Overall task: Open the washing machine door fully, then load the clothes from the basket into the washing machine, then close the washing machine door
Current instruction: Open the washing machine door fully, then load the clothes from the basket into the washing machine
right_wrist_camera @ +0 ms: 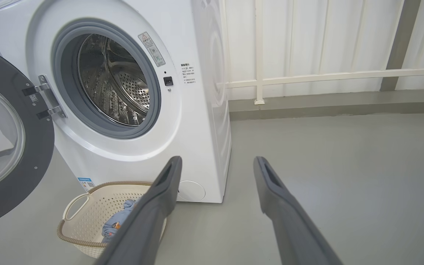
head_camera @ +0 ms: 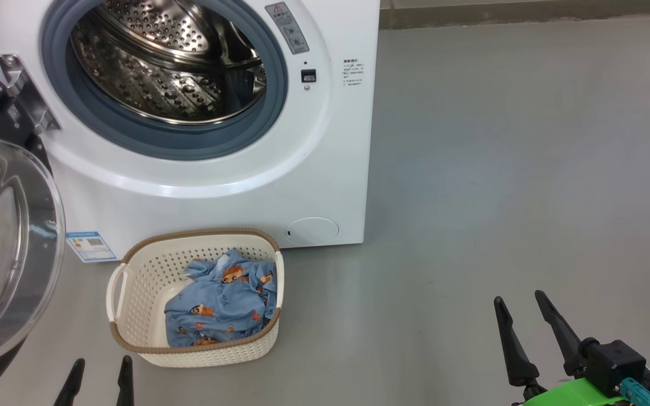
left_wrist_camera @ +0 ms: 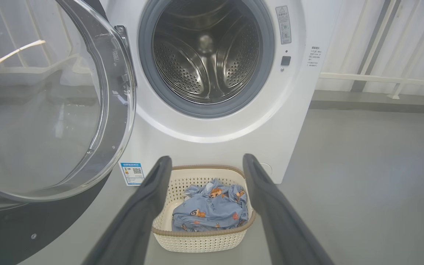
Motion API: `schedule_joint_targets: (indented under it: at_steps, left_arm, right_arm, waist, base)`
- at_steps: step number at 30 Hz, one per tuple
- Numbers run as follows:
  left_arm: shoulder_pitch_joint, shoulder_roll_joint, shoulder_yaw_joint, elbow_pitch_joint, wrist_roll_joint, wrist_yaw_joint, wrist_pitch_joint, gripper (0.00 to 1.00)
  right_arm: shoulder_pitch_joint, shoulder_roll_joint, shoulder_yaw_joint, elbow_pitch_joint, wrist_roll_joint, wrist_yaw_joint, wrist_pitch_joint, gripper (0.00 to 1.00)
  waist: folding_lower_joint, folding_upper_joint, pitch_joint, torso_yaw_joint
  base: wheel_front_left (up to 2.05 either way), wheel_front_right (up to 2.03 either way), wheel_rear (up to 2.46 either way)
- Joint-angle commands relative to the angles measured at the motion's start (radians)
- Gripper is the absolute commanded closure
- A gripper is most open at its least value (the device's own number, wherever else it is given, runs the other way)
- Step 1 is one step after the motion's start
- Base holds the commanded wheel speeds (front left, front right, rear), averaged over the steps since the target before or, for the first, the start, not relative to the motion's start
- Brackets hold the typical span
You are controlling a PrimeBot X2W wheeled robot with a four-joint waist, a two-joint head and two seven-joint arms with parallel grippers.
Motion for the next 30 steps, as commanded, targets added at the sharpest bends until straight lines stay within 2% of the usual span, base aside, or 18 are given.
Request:
schedule_joint_targets:
  at_steps: [1, 24, 30]
  left_arm:
    - [-0.038, 0.007, 0.035, -0.031, 0.011, -0.002, -0.006, 0.00]
    - [-0.044, 0.003, 0.047, -0.025, 0.013, -0.002, -0.006, 0.00]
    - [-0.050, 0.003, 0.048, -0.010, 0.007, -0.002, -0.006, 0.00]
  right_arm:
    - [-0.024, -0.004, 0.023, -0.022, -0.005, 0.006, -0.007, 0.00]
    - [-0.028, -0.004, 0.026, -0.014, 0.005, 0.006, -0.007, 0.00]
    - [-0.031, -0.004, 0.029, -0.012, 0.007, 0.006, -0.007, 0.00]
  waist:
    - [0.0000, 0.0000, 0.002, 0.002]
    - [0.0000, 0.0000, 0.013, 0.006]
    - [0.0000, 0.0000, 0.019, 0.005]
  base:
    - [0.00, 0.00, 0.00]
    - [0.00, 0.00, 0.00]
    - [0.58, -0.58, 0.00]
